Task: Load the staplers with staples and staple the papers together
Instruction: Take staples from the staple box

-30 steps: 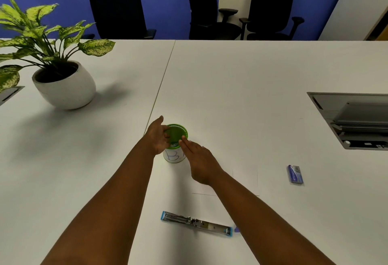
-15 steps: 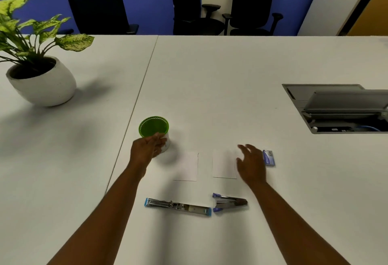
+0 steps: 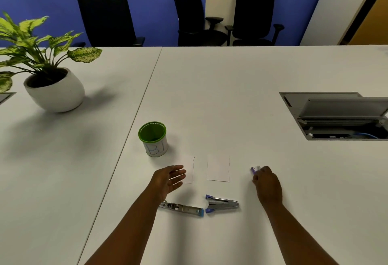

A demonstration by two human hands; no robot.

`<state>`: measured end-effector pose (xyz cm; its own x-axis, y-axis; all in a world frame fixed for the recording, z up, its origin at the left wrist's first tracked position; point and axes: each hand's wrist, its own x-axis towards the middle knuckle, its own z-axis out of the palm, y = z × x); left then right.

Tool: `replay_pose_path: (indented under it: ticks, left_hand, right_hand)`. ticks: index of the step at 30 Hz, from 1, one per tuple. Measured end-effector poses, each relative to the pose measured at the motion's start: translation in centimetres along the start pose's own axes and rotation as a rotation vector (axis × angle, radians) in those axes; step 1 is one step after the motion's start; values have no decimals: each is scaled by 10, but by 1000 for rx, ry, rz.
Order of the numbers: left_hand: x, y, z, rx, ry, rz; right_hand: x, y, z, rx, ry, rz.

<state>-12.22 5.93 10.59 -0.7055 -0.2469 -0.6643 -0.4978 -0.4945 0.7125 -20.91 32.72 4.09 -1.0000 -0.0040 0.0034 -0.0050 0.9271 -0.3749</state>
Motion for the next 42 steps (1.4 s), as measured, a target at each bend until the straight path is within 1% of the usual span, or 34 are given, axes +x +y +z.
replay_pose_path:
  ticks: [2,5,6,9,13,17,22,26,28,30,35,39,42]
  left_hand:
    - [-5,-2,3,12,4,3]
    - [-15,-2,8,30,2,12]
    - [-18,-3,10,34,-3,13]
    - [-28,-3,16,41,-52,7]
    - [-46,-3,28,46,-181,-57]
    - [-64,-6,36,-22,-244,-118]
    - [-81,-9,32,-205,-280,-121]
    - [-93,-11,26,-290,-285,-53]
    - [-97,-12,24,-319,-283,0]
    - [-101,-13,21,-352,-277,42]
    - [-112,-13,18,-321,-254,111]
    - [-116,-14,19,-243,-151,135]
    - [-115,-13,19,-179,-69,180]
  right_hand:
    - [-7,-1,-1,32,69,-46]
    - [-19,-12,-6,301,121,-95]
    - [-23,-20,-9,392,113,-124]
    - [-40,-49,-19,632,35,-228]
    - [-60,-77,-37,795,-130,-330]
    - [-73,-93,-56,824,-197,-411]
    - [-84,-106,-71,795,-227,-480]
    - [-91,-114,-82,833,-273,-496]
    - [-94,-115,-84,873,-286,-468]
    - [-97,-116,-86,862,-260,-427]
    - [-105,-119,-89,826,-220,-342]
    - [-109,-120,-91,853,-221,-321]
    - [-110,-123,-92,915,-274,-259]
